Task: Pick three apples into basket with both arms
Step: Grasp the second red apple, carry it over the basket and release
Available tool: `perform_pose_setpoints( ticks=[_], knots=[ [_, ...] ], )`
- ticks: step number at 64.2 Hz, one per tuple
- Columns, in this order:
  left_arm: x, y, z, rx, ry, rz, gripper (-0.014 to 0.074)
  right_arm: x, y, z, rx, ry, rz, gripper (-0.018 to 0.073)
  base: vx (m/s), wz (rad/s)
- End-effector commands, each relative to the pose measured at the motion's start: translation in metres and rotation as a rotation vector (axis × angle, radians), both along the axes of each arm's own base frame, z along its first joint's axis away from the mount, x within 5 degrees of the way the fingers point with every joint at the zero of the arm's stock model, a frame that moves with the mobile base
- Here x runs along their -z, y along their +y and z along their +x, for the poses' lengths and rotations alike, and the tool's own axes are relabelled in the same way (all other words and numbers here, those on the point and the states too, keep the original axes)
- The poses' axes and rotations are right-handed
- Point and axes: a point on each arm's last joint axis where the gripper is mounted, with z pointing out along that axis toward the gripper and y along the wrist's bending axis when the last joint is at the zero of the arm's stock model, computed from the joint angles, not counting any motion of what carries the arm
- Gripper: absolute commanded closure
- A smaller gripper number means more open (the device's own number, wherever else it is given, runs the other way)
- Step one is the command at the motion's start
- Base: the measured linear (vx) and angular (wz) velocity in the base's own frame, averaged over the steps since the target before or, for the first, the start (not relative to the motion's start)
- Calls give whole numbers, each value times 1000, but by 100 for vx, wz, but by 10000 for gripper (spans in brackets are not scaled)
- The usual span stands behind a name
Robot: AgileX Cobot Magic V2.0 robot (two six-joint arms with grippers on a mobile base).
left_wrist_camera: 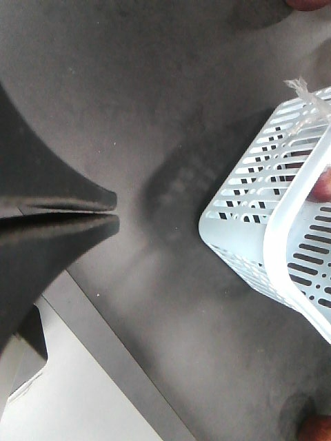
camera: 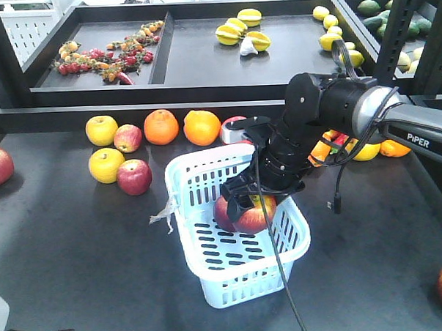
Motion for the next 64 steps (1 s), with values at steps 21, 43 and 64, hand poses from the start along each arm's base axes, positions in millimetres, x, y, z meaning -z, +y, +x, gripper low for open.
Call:
perform_pose_setpoints(
  ticks=[21, 43, 64],
  knots=[
    [-11, -2, 4, -27, -45, -52, 604, -33, 0, -2, -2, -88, 46, -143, 0, 0],
    [-11, -2, 4, -26, -44, -51, 604, -63, -14, -20, -39, -69, -11, 158, 0, 0],
    [-11, -2, 4, -26, -44, -51, 604, -130, -52, -52, 20, -191, -62, 569, 0, 0]
  ],
)
